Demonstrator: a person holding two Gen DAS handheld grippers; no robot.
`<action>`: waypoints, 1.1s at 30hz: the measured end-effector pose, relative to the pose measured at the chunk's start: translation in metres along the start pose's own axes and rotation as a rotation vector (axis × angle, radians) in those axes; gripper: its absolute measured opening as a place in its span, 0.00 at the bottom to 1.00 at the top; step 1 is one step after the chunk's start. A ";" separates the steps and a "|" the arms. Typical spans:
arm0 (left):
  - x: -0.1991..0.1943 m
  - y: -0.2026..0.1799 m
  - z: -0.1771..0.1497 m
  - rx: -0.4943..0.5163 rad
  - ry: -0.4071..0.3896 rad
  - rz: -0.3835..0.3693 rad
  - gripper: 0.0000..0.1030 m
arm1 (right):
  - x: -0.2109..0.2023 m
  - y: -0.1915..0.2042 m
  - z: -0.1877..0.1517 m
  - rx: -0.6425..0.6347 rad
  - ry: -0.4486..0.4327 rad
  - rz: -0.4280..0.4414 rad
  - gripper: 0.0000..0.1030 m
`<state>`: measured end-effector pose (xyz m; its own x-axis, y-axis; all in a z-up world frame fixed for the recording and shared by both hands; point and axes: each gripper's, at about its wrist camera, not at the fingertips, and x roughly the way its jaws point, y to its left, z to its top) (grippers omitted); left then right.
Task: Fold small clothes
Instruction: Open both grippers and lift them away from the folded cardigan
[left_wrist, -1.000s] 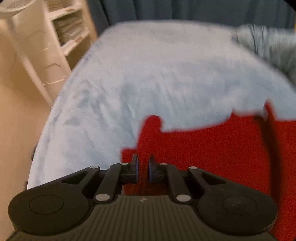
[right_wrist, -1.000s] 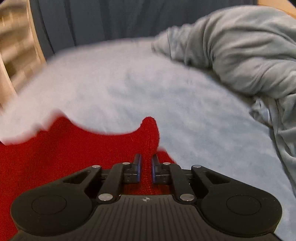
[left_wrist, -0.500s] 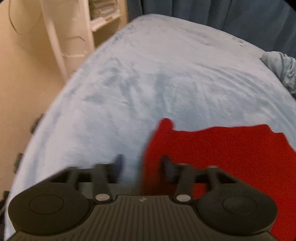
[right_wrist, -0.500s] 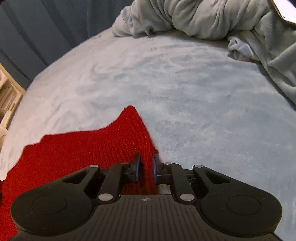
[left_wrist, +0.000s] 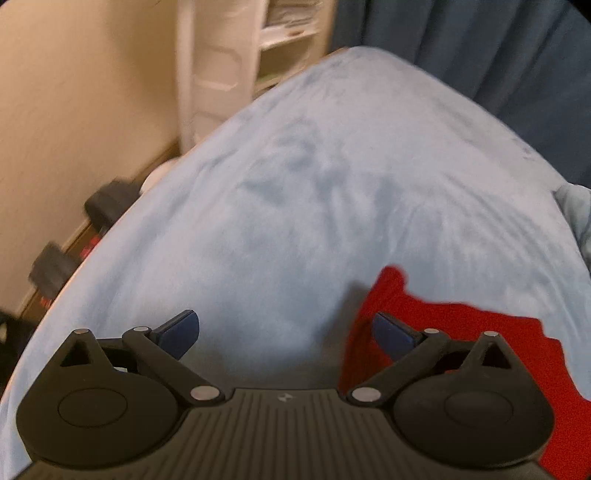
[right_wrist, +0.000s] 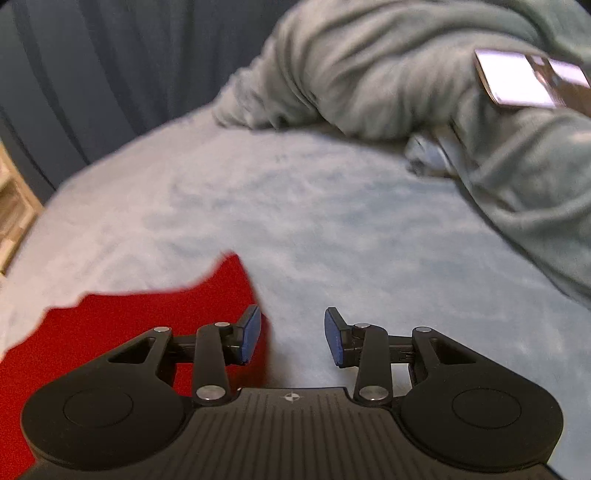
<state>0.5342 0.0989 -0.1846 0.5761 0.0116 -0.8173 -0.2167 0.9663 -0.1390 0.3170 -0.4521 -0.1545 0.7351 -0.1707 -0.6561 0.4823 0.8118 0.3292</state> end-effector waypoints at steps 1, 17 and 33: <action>0.003 -0.005 0.002 0.026 0.000 -0.003 0.99 | 0.001 0.006 0.003 -0.015 -0.009 0.025 0.39; -0.064 0.007 -0.050 0.168 -0.051 -0.055 1.00 | -0.040 0.000 -0.030 -0.060 -0.008 0.037 0.55; -0.161 0.040 -0.212 0.318 0.106 0.049 1.00 | -0.167 -0.004 -0.116 -0.103 0.145 0.010 0.57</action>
<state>0.2657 0.0814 -0.1768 0.4825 0.0490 -0.8745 0.0245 0.9973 0.0694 0.1369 -0.3618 -0.1249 0.6601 -0.0860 -0.7463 0.4182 0.8673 0.2700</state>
